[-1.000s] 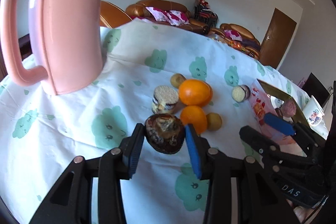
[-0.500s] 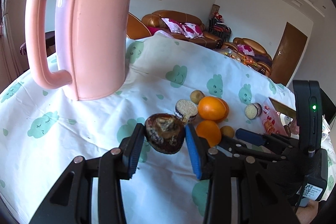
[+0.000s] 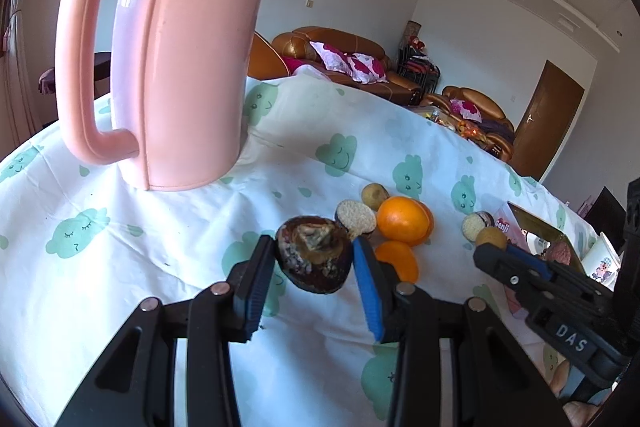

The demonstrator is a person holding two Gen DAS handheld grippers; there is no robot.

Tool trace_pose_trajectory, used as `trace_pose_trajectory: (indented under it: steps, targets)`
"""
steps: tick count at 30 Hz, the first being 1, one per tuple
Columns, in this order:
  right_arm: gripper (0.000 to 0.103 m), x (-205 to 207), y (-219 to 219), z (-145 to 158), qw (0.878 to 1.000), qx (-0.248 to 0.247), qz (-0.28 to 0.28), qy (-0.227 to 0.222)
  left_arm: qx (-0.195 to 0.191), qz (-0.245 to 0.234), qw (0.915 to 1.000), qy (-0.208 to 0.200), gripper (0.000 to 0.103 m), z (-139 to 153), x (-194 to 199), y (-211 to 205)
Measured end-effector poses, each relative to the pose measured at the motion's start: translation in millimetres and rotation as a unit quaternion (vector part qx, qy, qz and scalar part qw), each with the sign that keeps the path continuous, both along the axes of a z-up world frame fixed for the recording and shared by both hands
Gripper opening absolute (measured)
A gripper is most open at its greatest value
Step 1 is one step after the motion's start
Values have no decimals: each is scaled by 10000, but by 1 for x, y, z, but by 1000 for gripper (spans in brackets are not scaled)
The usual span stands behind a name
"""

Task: Organize fruits
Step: 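Grasp the small brown kiwi-like fruit with the right tool while the left tool grasps another dark brown fruit, then carry both fruits into the pink tin and open both tools to release them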

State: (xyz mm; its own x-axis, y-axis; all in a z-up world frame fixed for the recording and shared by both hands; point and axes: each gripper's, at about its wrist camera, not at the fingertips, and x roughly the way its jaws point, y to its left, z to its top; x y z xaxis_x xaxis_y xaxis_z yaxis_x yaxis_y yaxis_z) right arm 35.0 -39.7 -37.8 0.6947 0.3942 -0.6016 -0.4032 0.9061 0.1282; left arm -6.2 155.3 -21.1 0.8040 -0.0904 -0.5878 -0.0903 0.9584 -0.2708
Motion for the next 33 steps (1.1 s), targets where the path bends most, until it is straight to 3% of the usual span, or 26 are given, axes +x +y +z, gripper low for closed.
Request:
trace_pose_trajectory:
  steps: [9,19,33]
  targets:
    - [28,-32,-55,29,9939,-271,-587,-892,68,-18,9997,-254,42,8,-5,-15]
    - [28,-36,-135,40,9868,-148,-1253,-1013,379,-678,9954,-559,42,30,-2,-85]
    - [28,-42,-232,46,9736,-34,-2046,-1010,612,-1876,9780,-672,42,47,18,-207]
